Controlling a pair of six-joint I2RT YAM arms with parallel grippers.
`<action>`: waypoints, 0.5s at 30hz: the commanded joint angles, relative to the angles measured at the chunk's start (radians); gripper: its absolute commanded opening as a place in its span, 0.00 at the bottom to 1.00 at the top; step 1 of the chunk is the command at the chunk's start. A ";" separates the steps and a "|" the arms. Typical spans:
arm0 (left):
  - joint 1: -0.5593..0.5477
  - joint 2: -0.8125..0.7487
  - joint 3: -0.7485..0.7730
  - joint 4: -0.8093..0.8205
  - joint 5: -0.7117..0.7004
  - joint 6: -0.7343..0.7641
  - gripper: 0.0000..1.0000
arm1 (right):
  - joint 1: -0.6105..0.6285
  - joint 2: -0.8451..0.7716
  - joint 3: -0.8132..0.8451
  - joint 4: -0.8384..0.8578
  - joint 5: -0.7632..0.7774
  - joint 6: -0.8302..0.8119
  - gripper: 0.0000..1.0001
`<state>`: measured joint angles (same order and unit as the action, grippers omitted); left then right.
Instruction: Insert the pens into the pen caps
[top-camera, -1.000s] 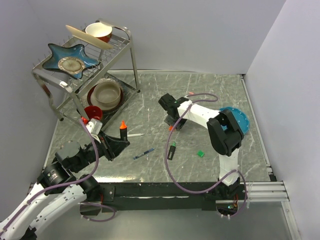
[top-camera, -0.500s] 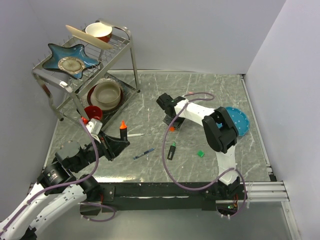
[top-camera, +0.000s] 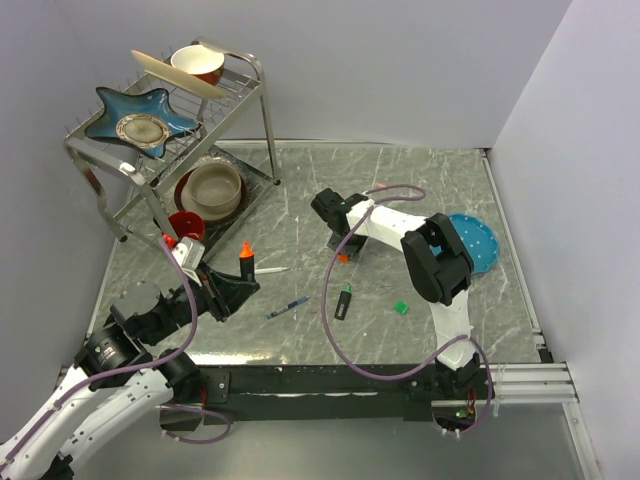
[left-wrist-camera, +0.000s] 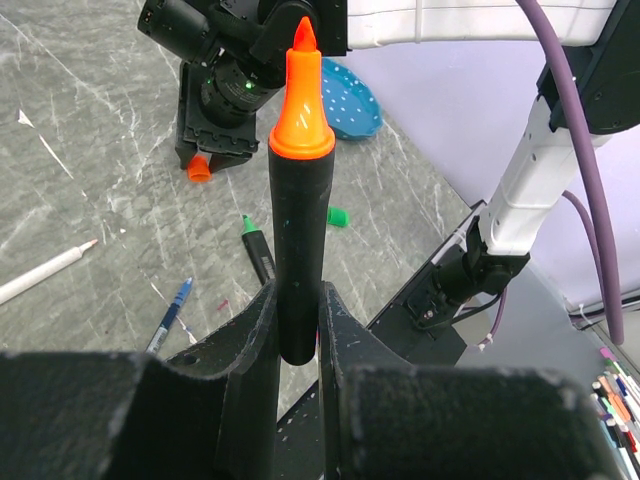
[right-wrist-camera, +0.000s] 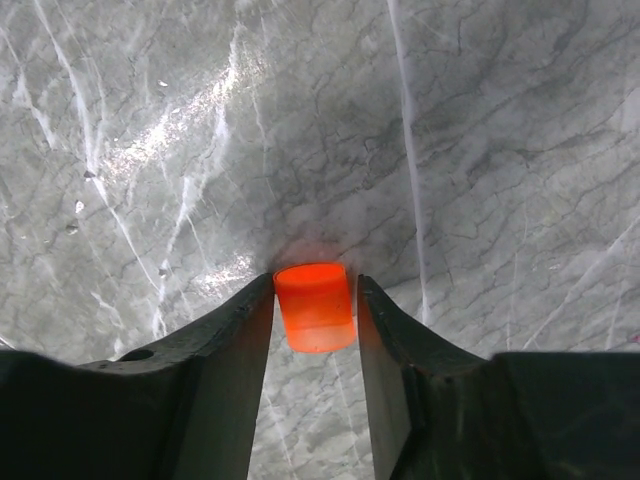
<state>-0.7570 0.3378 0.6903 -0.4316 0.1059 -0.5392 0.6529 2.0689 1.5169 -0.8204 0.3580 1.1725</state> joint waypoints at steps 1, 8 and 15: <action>-0.002 0.010 0.002 0.028 -0.025 -0.004 0.01 | 0.010 0.000 -0.024 -0.008 0.044 -0.002 0.40; -0.002 0.056 -0.005 0.043 -0.015 -0.027 0.01 | 0.008 -0.062 -0.119 0.061 0.052 -0.045 0.22; -0.004 0.185 -0.058 0.194 0.185 -0.133 0.01 | 0.008 -0.194 -0.242 0.224 0.016 -0.171 0.04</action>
<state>-0.7570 0.4671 0.6785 -0.3737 0.1631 -0.5911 0.6552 1.9614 1.3388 -0.6590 0.3714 1.0817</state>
